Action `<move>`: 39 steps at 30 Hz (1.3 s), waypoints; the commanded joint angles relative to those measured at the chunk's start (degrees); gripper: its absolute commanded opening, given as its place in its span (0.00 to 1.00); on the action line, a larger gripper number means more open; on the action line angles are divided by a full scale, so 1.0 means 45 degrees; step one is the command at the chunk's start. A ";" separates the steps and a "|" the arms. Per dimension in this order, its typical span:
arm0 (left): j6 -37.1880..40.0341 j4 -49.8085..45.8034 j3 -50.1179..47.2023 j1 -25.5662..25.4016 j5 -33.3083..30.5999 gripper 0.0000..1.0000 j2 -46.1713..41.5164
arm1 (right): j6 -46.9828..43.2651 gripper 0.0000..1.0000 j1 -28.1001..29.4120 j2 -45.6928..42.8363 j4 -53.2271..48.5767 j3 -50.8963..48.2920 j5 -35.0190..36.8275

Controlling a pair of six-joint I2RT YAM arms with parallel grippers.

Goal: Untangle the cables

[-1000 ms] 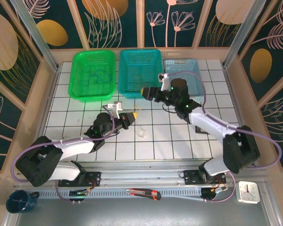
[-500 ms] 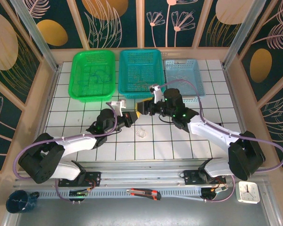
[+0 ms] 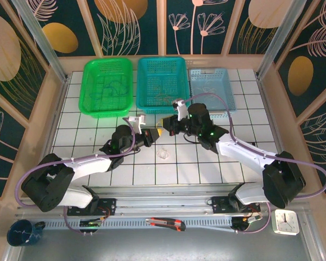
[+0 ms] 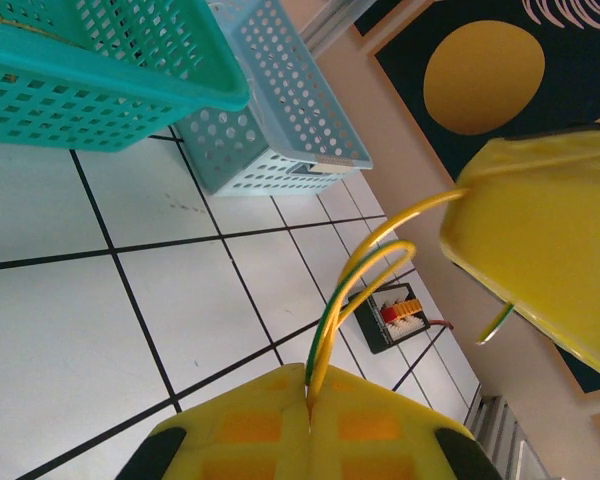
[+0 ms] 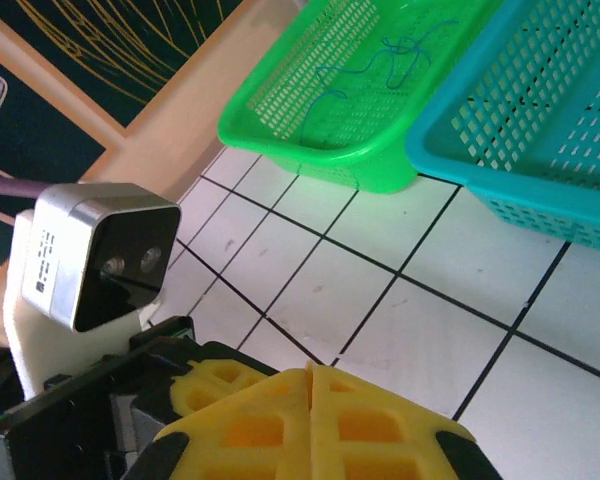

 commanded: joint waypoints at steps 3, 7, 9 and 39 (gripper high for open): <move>0.0219 0.0097 0.0305 -0.0049 0.0176 0.02 0.0093 | 0.0036 0.00 0.0066 -0.0620 -0.0029 0.0381 -0.0151; 0.0359 0.0100 0.0267 -0.0038 -0.0121 0.19 0.0521 | 0.0537 0.00 0.0108 -0.1219 0.0172 0.0997 -0.0919; 0.0329 0.0265 0.0209 -0.0036 -0.0226 0.21 0.0760 | 0.0762 0.00 0.0118 -0.1552 0.0293 0.1242 -0.1144; -0.3045 0.8834 -0.1054 -0.0045 -0.0810 0.71 0.0208 | 0.5791 0.00 0.0059 -0.1796 0.5285 -0.0605 0.1244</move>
